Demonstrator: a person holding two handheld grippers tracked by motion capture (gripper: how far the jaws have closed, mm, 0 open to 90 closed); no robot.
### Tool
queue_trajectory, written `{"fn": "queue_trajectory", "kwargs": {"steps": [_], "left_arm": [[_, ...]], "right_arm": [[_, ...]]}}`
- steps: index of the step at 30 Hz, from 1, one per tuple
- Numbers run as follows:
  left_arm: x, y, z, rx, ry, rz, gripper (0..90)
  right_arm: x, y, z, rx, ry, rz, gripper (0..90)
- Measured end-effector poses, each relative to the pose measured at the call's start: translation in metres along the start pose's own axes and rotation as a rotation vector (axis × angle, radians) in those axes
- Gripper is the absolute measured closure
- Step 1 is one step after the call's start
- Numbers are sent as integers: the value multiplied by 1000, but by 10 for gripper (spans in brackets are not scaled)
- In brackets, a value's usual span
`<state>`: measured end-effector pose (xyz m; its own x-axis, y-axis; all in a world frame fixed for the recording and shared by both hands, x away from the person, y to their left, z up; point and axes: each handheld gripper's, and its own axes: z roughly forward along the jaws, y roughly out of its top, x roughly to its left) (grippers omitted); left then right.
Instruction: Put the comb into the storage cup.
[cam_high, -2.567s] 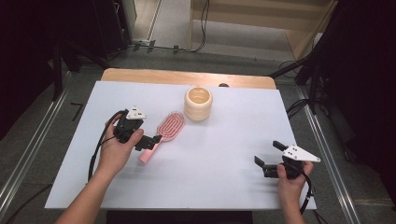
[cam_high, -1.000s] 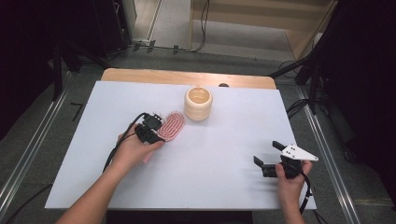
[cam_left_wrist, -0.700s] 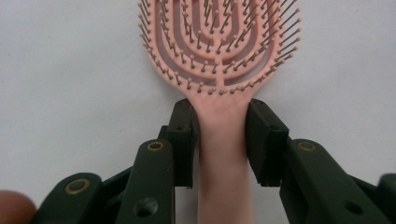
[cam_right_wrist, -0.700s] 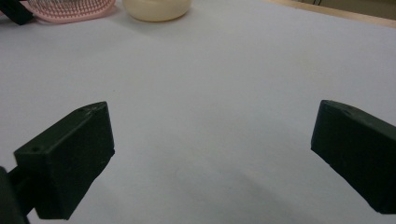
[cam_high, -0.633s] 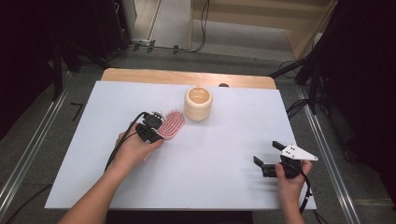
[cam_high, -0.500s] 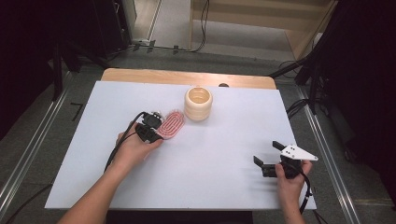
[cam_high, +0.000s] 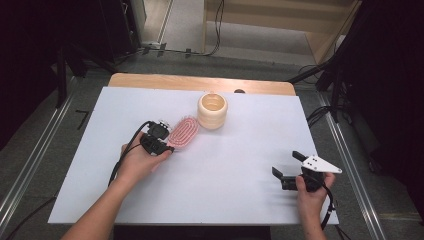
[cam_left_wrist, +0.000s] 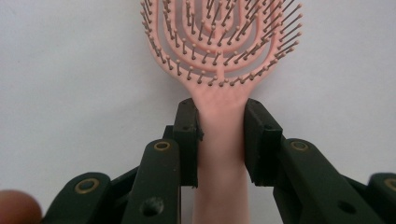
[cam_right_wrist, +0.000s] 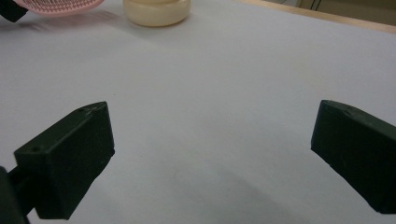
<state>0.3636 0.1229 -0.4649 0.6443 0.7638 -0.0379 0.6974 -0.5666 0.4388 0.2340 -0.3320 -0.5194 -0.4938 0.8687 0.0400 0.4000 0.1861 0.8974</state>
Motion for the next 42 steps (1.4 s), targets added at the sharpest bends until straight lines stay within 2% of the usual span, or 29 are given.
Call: {"fn": "queue_trajectory", "kwargs": {"steps": [5,17,25,34,42], "left_arm": [[-2,-3,-7,-54,-33,-3,700],[-3,-11,-25,-186,-66,-14,701],[-5,-15,-32,-272,-82,-6,701],[-9,-20,-40,-351,-99,-11,701],[-15,-20,-44,-400,-92,3,701]], "right_arm": [[1,1,-2,-8,5,-6,0],[3,5,-6,-11,38,0,0],[16,15,-4,4,61,-30,0],[24,28,-3,-29,114,6,0],[37,44,5,-15,139,-17,0]]}}
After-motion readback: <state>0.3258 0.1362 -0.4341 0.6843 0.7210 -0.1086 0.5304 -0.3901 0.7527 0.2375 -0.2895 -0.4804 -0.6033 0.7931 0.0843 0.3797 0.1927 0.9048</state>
